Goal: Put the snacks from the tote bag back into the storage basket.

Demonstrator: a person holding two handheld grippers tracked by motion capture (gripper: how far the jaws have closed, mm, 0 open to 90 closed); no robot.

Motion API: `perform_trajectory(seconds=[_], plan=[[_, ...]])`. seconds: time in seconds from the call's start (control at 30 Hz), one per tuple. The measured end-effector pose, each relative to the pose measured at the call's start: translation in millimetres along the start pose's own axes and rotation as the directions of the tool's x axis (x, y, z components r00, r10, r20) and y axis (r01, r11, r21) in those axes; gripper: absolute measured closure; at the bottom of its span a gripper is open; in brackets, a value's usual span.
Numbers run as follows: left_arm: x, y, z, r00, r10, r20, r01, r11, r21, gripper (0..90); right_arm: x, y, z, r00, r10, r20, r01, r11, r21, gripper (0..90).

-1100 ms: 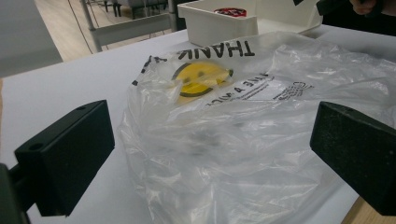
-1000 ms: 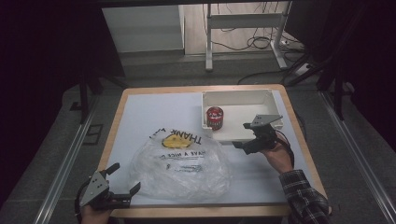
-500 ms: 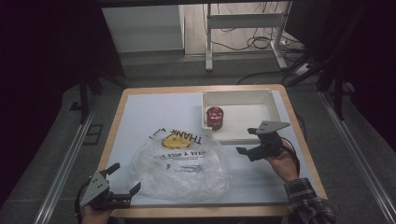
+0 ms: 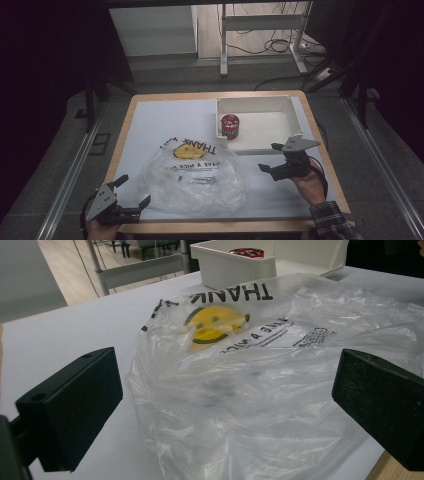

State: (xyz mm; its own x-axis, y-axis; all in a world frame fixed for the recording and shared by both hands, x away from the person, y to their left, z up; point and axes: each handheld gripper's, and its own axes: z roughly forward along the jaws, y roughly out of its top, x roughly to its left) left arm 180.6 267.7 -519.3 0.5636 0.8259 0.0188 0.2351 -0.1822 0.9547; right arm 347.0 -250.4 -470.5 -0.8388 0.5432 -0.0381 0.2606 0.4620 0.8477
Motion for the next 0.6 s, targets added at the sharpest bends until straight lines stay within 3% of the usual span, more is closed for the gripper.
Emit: perform_trajectory(seconds=[0.6], plan=[[0.3,-0.3,0.3,1.0,-0.003,-0.001,0.003,1.0,0.003,0.0,15.3,-19.1,-30.0,0.9993,0.018,0.031,-0.018,1.0,-0.018,9.1]])
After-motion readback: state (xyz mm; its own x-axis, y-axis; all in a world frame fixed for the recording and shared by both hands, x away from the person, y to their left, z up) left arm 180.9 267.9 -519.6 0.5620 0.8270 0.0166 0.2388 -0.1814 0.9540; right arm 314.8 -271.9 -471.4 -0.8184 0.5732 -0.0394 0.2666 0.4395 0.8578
